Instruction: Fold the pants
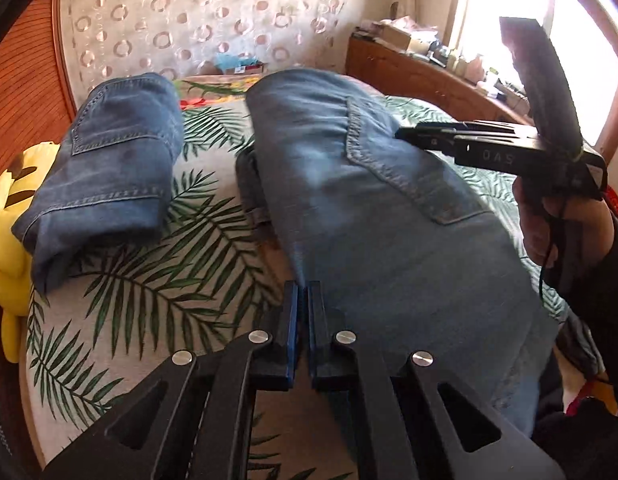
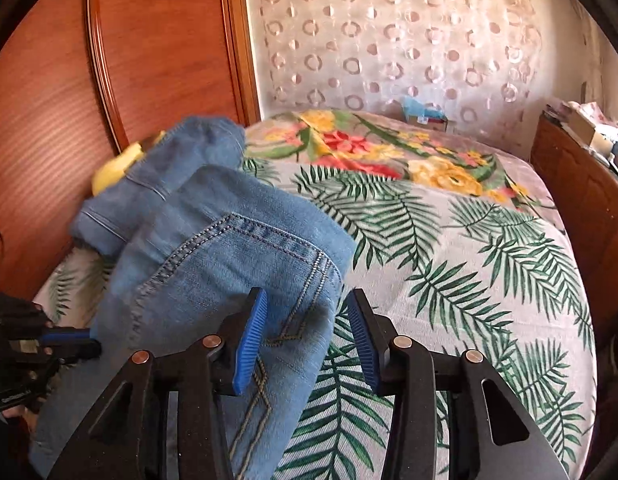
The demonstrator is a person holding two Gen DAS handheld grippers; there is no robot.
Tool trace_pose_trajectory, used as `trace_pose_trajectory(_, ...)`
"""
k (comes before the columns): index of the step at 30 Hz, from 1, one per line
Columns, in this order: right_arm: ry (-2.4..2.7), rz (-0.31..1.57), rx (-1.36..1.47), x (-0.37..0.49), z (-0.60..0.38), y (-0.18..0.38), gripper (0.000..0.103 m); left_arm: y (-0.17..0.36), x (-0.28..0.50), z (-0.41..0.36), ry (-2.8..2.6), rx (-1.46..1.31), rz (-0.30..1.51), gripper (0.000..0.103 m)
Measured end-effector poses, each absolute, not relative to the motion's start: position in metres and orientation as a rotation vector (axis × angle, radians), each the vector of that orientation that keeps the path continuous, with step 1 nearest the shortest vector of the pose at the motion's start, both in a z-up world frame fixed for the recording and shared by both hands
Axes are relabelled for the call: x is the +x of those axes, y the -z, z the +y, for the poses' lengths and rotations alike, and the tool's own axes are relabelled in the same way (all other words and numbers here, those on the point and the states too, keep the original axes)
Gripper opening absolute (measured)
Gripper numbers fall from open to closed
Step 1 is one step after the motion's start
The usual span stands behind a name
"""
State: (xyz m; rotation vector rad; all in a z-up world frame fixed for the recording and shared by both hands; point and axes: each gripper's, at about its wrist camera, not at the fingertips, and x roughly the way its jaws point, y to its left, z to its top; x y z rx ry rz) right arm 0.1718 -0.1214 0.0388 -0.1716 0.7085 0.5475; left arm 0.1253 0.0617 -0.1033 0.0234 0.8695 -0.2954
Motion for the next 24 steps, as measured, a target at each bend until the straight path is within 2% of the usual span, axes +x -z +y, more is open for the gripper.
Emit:
trace_pose_trajectory(4, -0.558, 0.754, -0.175, 0.183, -0.118, -0.028, 0.044, 0.099, 0.129, 0.076, 0.265, 0.001, 0.868, 0.006)
trace_pose_trajectory(6, -0.572, 0.76, -0.154, 0.186, -0.124, -0.034, 0.044, 0.093, 0.132, 0.082, 0.236, -0.005, 0.862, 0.012)
trace_pose_trajectory(8, -0.585, 0.754, -0.123, 0.186, -0.131, -0.042, 0.045, 0.085, 0.137, 0.086, 0.21, 0.003, 0.839, 0.03)
trace_pose_trajectory(9, -0.597, 0.747, -0.115, 0.184, -0.134, -0.045, 0.049, 0.082, 0.138, 0.087, 0.207, 0.007, 0.828, 0.036)
trace_pose_trajectory(10, -0.61, 0.74, -0.107, 0.183, -0.137, -0.049, 0.052, 0.077, 0.143, 0.087, 0.208, 0.006, 0.814, 0.048)
trace_pose_trajectory(12, -0.635, 0.738, -0.091, 0.182, -0.141, -0.052, 0.06, 0.072, 0.152, 0.087, 0.213, -0.003, 0.801, 0.059)
trace_pose_trajectory(14, -0.662, 0.75, -0.091, 0.179, -0.14, -0.049, 0.067, 0.068, 0.164, 0.085, 0.225, -0.027, 0.795, 0.076)
trace_pose_trajectory(17, -0.684, 0.787, -0.108, 0.184, -0.134, -0.038, 0.07, 0.069, 0.182, 0.079, 0.253, -0.051, 0.795, 0.077)
trace_pose_trajectory(20, -0.691, 0.842, -0.098, 0.198, -0.129, -0.026, 0.081, 0.077, 0.203, 0.068, 0.278, -0.039, 0.821, 0.077)
trace_pose_trajectory(24, -0.743, 0.891, -0.025, 0.213, -0.131, -0.014, 0.082, 0.102, 0.223, 0.066, 0.288, -0.043, 0.899, 0.077)
